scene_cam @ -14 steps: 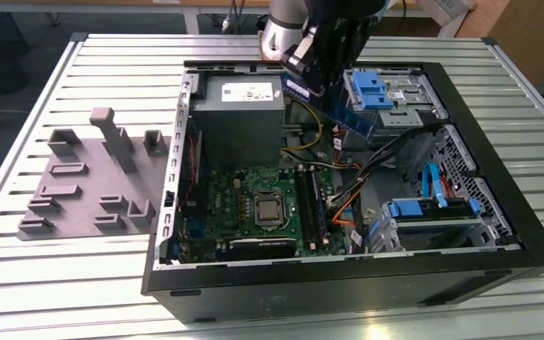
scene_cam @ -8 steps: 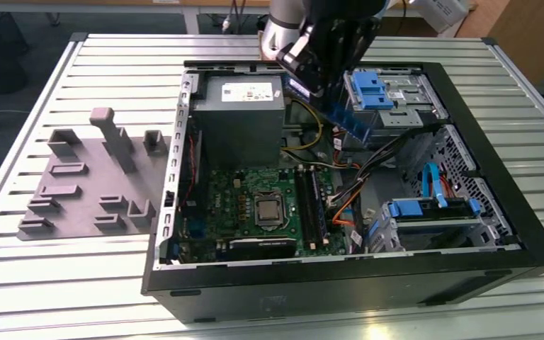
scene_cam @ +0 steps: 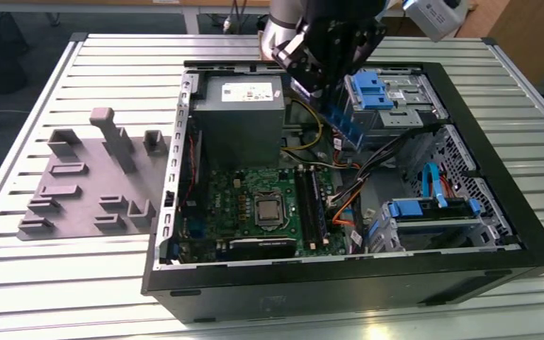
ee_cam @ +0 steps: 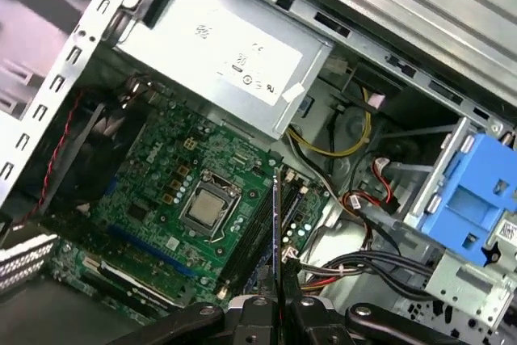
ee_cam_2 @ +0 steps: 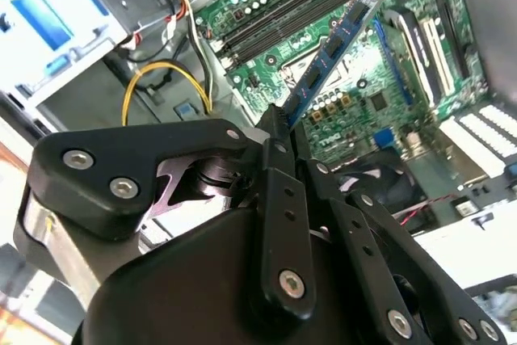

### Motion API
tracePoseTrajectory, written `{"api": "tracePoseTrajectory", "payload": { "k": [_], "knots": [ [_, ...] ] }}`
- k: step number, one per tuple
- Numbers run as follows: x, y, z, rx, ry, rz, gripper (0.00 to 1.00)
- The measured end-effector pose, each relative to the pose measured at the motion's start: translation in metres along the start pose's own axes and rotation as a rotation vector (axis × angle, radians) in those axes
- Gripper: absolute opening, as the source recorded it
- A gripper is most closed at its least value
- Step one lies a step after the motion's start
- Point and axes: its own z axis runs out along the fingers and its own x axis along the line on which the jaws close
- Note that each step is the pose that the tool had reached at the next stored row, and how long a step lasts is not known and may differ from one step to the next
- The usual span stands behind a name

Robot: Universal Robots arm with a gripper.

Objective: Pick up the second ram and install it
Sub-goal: 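Insert the second ram into the second slot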

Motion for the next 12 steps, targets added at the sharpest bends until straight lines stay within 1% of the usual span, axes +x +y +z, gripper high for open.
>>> {"api": "tracePoseTrajectory", "payload": {
  "k": [12],
  "knots": [
    [0.0001,0.0,0.0022,0.0059,-0.0017,0.218,0.14]
  ]
}}
